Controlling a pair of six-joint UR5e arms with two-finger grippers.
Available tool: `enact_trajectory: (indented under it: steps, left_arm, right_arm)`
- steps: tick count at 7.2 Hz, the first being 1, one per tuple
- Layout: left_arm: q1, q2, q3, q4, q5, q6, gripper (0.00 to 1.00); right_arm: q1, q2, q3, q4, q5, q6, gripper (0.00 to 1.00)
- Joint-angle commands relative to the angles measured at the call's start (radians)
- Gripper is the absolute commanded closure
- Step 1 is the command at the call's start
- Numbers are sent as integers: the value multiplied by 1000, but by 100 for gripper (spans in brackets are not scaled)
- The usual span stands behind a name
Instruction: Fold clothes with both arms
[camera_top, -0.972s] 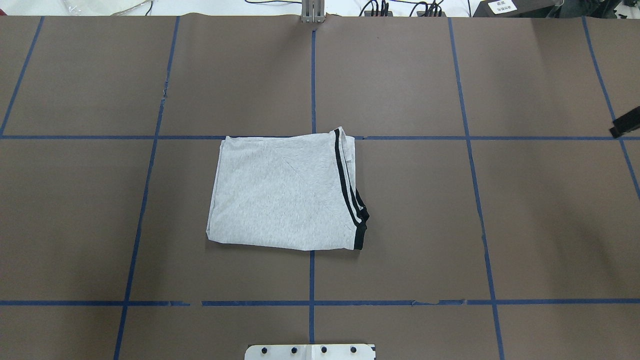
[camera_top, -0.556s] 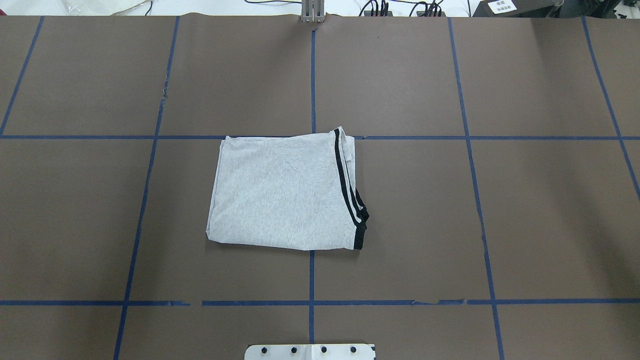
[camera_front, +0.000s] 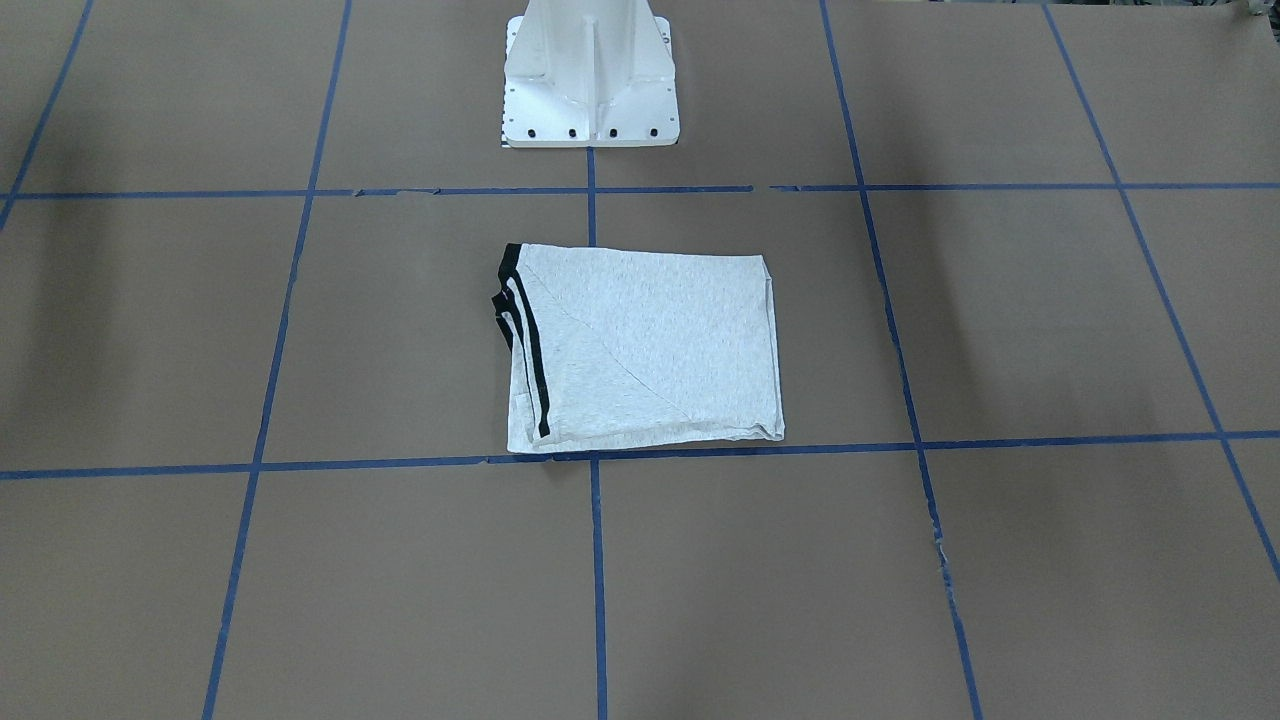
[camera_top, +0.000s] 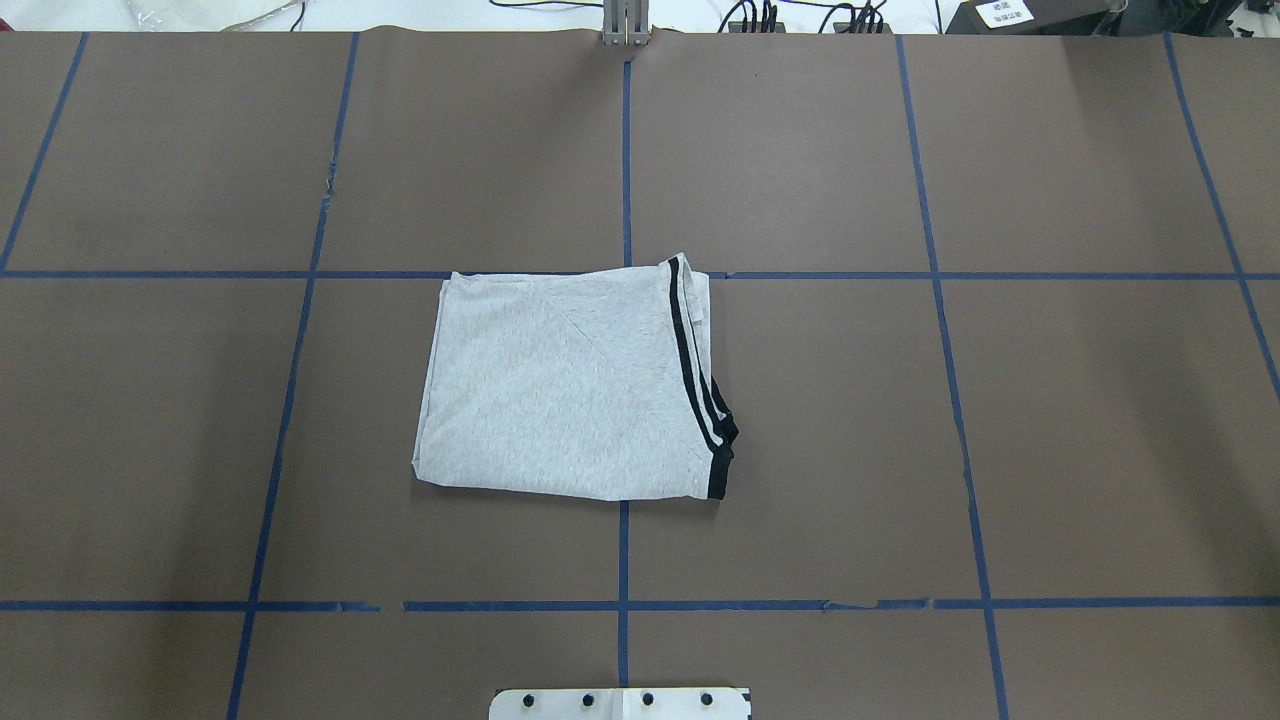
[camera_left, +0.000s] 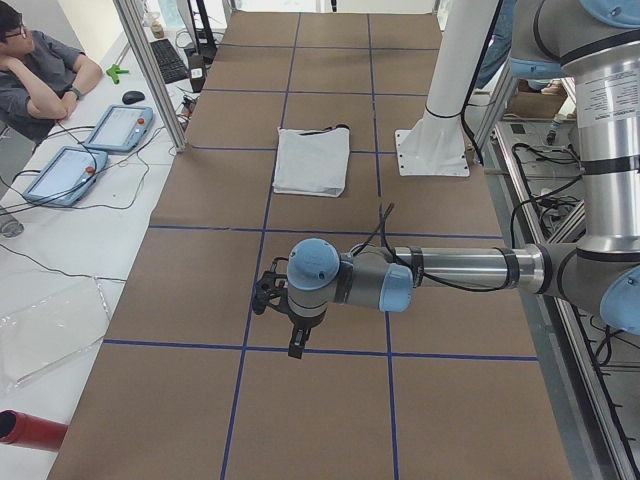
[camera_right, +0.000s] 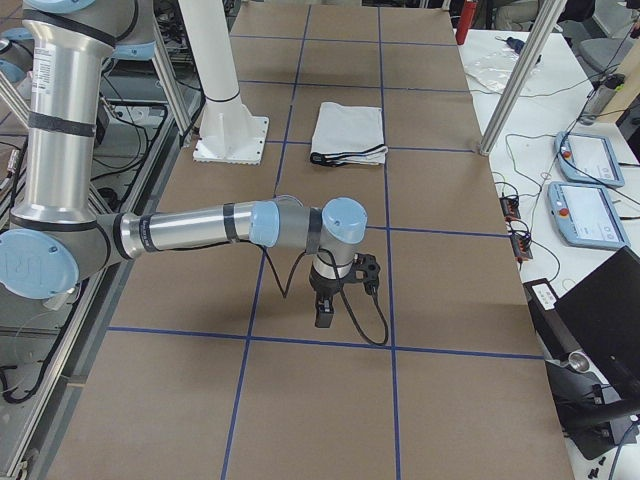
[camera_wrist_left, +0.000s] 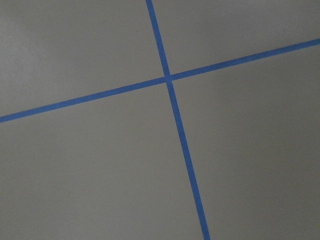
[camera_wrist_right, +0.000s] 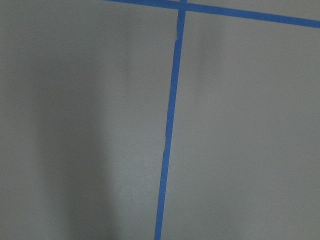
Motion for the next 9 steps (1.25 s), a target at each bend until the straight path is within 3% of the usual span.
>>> enact_trajectory:
  steps: [1, 5, 9]
  left_arm:
    - [4, -21, 3, 15, 3, -6, 0]
    - [7, -9, 6, 15, 55, -4, 0]
    - [8, -8, -6, 1, 49, 5, 0]
  right_arm:
    - [1, -4, -7, 18, -1, 2, 0]
    - [1, -1, -7, 19, -1, 4, 0]
    - [1, -2, -13, 56, -1, 9, 0]
